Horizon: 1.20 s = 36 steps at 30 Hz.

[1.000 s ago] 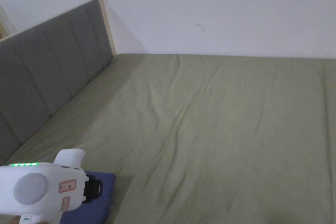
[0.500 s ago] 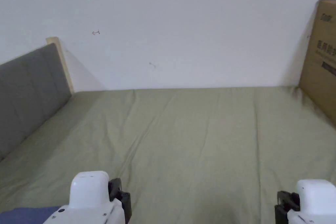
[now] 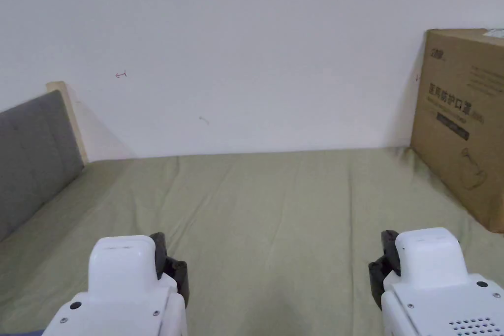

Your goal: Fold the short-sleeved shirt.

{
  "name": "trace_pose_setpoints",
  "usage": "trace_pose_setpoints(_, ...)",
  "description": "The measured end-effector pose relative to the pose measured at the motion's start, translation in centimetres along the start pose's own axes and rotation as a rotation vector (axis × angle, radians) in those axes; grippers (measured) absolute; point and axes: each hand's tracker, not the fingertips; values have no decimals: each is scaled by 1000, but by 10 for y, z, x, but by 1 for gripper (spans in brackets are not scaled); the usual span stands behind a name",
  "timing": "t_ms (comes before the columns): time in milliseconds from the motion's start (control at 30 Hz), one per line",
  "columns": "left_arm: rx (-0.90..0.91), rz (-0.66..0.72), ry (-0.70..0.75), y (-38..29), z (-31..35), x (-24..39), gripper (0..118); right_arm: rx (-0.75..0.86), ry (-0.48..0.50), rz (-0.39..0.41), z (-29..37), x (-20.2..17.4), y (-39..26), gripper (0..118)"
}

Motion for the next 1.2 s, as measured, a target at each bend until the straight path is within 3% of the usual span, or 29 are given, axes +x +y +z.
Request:
trace_pose_setpoints(267, 49, -65, 12, 5, 4, 8, 0, 6, -2, -4, 9, 0, 4, 0)
trace_pose_setpoints(433, 44, -32, -8, 4, 3, 6, 0, 1, 7, -29, 9, 3, 7, 0)
trace_pose_setpoints(500, 50, -45, -8, 6, 2, 7, 2, 1, 4, -30, 9, 1, 10, 6)
trace_pose_setpoints(567, 63, -63, -18, 6, 2, 8, 32, 9, -10, -30, 9, 1, 9, 46)
trace_pose_setpoints(600, 60, -61, -16, 7, 1, 8, 51, 10, -11, -34, 9, 2, 10, 72)
trace_pose_setpoints(633, 57, -61, -24, 7, 0, 8, 85, 9, -8, -41, 8, 3, 11, 96)
trace_pose_setpoints(667, 47, -54, -31, 8, -1, 8, 109, 6, -6, -48, 7, 5, 10, 102)
trace_pose_setpoints(700, 29, -37, -34, 8, -4, 7, 118, 11, -6, -54, 8, 6, 10, 104)
trace_pose_setpoints(833, 53, -19, -53, 12, 4, 7, 118, 38, -40, -39, 10, 5, 11, 118)
trace_pose_setpoints(1200, -1, -43, -57, 7, -11, 8, 118, 45, -65, -55, 6, 13, 14, 118)
